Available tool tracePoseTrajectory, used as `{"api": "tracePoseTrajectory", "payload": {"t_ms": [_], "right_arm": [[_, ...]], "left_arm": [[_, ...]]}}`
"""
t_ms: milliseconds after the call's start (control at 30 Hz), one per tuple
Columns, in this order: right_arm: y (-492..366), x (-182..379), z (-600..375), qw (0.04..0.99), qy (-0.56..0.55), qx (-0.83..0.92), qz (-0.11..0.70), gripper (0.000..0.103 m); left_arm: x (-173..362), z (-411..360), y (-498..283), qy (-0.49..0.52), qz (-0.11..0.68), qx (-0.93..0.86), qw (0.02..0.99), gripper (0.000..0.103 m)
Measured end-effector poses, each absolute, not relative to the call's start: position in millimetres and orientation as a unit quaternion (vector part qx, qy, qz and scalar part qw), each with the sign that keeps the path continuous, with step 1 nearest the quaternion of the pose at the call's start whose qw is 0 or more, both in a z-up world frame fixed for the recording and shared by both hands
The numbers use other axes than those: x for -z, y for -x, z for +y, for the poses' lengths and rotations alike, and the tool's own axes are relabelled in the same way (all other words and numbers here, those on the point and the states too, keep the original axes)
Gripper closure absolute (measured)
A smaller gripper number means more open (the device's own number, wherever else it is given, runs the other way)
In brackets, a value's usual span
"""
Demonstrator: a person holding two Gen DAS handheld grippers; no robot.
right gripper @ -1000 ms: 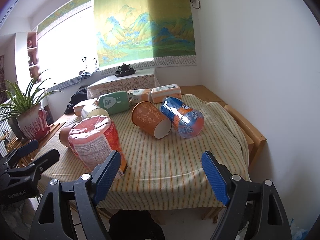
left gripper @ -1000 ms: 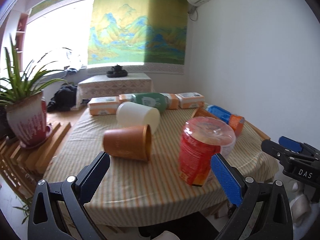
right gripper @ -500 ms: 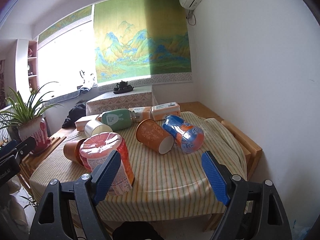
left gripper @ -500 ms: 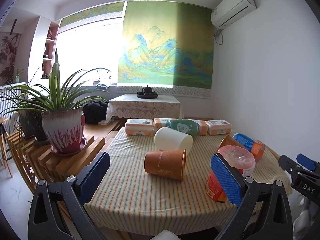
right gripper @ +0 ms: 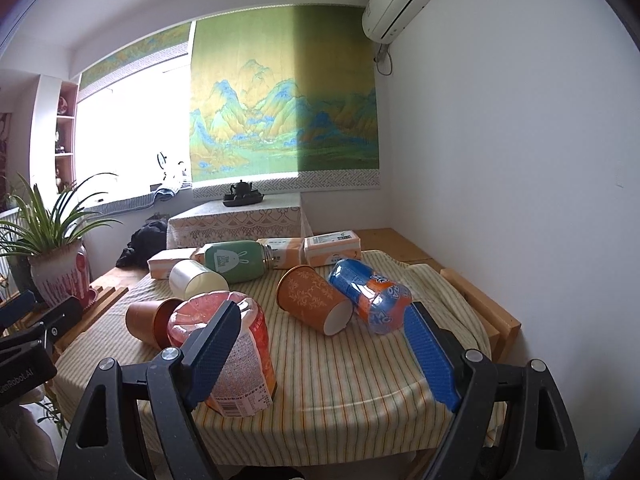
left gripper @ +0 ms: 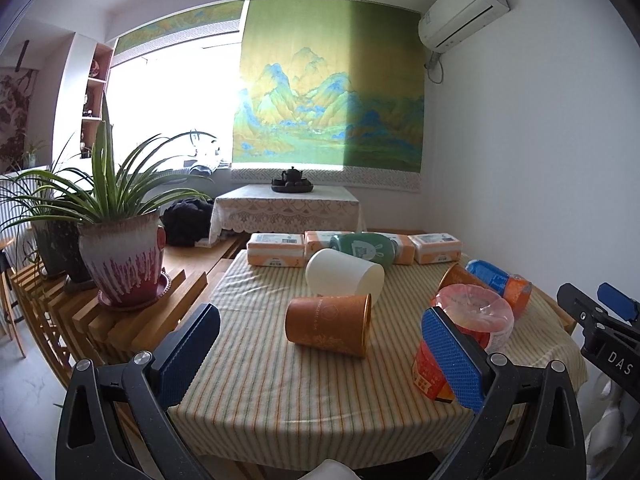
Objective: Flip cup upside down
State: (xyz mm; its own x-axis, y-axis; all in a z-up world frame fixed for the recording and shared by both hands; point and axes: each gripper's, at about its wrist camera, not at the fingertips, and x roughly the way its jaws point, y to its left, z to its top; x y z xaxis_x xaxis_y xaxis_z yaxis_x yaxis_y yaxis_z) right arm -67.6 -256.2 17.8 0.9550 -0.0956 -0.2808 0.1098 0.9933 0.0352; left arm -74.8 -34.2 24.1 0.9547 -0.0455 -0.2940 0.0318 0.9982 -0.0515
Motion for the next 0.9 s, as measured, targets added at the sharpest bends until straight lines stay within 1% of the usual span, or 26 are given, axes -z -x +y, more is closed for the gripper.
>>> {"api": "tracePoseTrajectory", "payload": {"t_ms": [900], "right_arm": [[66.9, -13.9, -262.3, 0.988, -0.028, 0.057, 0.143, 0.022]], "left_arm": [[-22.9, -42.2, 70.5, 0.014, 0.153, 0.026, 0.988, 0.001]]}}
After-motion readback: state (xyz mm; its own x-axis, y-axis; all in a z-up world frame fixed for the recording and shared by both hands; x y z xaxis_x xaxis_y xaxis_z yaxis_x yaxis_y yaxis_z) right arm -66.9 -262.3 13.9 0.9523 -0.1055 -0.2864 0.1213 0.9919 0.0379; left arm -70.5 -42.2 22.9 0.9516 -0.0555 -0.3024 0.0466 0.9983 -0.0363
